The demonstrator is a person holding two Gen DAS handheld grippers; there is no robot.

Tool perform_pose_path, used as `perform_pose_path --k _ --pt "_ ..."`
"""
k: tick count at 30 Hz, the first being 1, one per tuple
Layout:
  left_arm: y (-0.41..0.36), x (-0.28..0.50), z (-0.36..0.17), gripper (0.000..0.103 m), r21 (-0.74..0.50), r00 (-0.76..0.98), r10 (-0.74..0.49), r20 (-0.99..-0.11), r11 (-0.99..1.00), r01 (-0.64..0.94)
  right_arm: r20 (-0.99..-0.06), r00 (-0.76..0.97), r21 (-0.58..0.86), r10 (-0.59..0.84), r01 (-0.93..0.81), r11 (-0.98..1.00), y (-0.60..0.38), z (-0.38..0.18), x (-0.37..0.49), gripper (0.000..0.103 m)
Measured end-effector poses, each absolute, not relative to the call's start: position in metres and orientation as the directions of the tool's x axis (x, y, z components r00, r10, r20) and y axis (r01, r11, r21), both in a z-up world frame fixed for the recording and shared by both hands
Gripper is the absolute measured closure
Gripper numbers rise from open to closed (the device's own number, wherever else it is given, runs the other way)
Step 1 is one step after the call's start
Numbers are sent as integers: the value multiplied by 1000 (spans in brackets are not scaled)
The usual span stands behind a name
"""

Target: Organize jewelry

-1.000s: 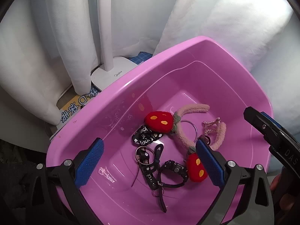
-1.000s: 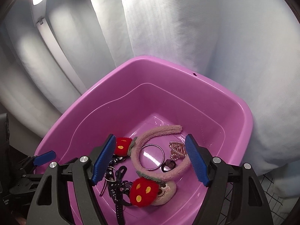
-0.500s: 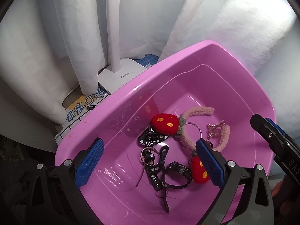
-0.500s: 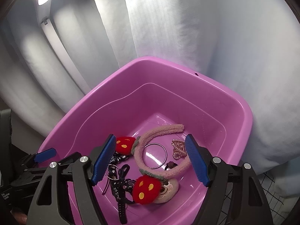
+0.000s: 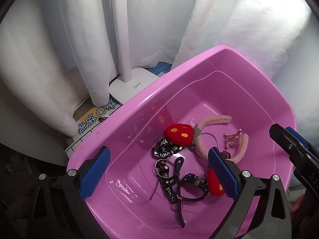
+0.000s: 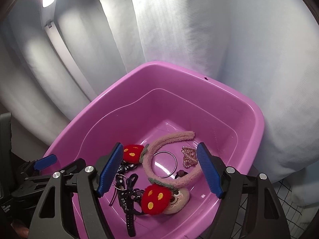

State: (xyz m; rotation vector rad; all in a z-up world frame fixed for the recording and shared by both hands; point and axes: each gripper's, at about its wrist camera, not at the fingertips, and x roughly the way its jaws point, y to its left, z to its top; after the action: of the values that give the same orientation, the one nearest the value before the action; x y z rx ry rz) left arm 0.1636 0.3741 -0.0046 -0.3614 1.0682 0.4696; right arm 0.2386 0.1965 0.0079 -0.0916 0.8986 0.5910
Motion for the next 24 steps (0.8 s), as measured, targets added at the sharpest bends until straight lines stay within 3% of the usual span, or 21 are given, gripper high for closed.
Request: perform_pose_path --k 24 --pt "375 162 -3 6 -56 402 195 -894 844 -534 -757 476 163 447 -525 835 197 9 238 31"
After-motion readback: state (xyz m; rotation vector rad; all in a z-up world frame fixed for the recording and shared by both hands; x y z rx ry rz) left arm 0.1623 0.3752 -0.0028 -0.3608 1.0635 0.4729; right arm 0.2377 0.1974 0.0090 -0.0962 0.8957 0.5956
